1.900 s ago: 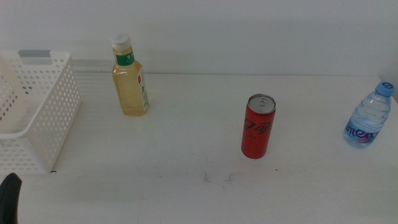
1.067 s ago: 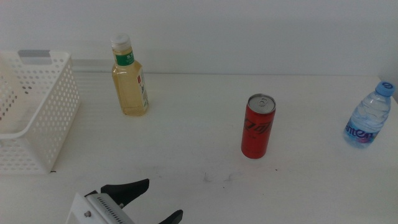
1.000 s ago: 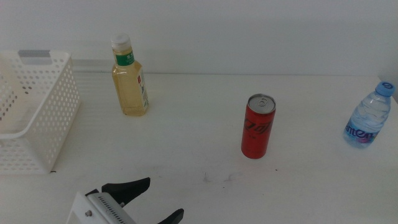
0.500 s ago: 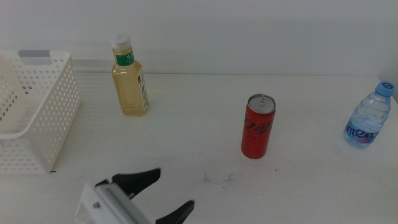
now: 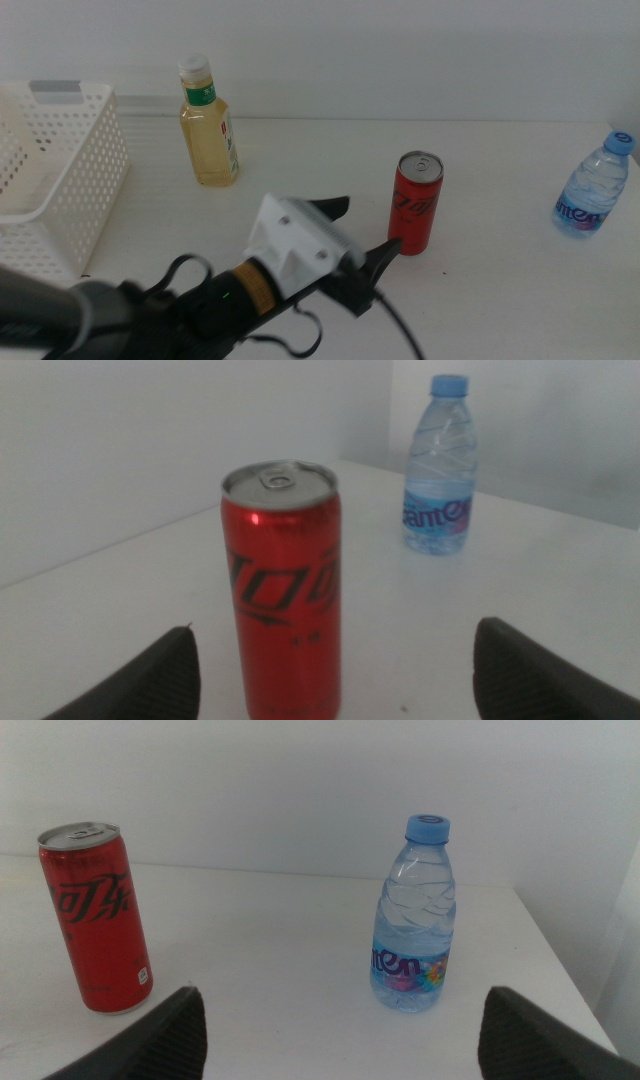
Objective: Use arms to grab the bottles and put them into the dustbin to the left of the table.
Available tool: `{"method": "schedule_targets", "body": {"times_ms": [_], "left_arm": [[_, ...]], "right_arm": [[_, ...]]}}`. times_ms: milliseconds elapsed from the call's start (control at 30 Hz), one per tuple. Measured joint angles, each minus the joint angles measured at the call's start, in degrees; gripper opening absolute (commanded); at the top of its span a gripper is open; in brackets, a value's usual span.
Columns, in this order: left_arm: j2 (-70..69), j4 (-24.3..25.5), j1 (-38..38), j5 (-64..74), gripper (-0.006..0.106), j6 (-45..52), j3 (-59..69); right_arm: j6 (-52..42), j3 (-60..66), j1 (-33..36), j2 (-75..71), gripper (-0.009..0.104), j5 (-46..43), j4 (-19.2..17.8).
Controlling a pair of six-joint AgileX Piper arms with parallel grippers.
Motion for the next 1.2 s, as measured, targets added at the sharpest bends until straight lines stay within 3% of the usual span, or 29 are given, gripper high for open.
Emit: {"method": "schedule_targets", "body": {"times_ms": [367, 1200], "left_arm": [[7.7, 2.8, 0.0, 8.7, 0.094, -3.0, -14.4], [22.3, 4.5, 0.0, 12.9, 0.094, -5.9, -31.1]], "right_arm": [[0.0, 0.0, 0.0, 0.0, 0.09, 0.0, 0.0], [0.0, 0.0, 0.0, 0.0, 0.09, 0.0, 0.0]]}}
